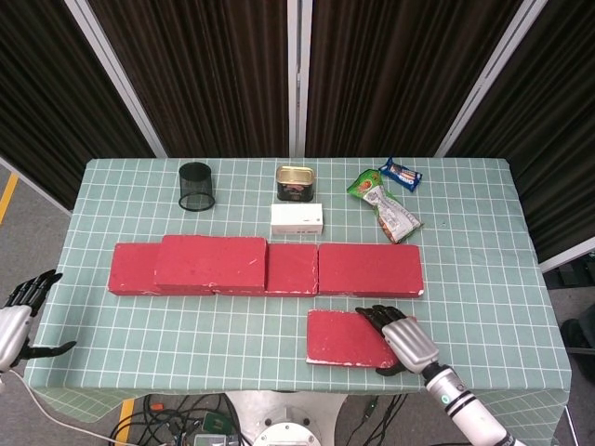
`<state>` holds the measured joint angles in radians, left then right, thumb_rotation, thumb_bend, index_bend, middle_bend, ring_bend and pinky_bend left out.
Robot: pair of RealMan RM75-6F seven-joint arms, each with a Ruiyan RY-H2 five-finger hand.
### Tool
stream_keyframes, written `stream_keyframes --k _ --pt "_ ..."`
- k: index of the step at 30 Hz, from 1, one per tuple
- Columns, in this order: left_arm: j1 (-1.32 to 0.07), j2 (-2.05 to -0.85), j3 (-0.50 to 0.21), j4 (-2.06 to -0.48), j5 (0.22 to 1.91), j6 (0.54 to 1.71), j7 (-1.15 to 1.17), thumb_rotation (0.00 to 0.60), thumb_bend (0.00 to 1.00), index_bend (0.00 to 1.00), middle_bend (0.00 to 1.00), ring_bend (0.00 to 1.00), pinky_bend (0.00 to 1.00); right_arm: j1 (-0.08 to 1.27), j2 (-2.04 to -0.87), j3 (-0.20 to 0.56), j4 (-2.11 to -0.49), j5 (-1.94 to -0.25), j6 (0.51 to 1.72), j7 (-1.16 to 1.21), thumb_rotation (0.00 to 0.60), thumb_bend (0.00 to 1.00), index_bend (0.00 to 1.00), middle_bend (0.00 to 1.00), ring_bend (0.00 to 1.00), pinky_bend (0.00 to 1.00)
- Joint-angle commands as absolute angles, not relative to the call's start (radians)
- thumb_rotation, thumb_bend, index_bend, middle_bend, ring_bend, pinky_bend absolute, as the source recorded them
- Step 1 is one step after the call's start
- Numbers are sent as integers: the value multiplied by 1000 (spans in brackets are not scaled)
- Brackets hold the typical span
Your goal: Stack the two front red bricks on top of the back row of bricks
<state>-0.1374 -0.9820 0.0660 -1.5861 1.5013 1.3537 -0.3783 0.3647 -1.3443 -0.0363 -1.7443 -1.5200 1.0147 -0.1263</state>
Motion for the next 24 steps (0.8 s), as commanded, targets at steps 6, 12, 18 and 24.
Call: stream_keyframes --k 6,12,18,24 --pt "-135 -980 63 -1592 1510 1350 -373 600 9 54 0 0 0 356 -1319 -41 -1764 -1552 1069 -97 600 0 16 229 169 259" --pt "-132 -978 60 -1601 1513 1350 -374 600 9 54 0 0 0 384 -1212 -8 -1833 -1577 1091 -16 600 0 28 237 179 270" --pt "-132 -977 58 -1606 1516 1344 -379 600 10 54 0 0 0 457 -1103 75 -1856 -1545 1053 15 600 0 33 243 188 280" --pt "-142 -979 54 -1610 1513 1323 -380 600 9 55 0 0 0 547 -1069 153 -1791 -1460 958 81 600 0 51 257 206 296"
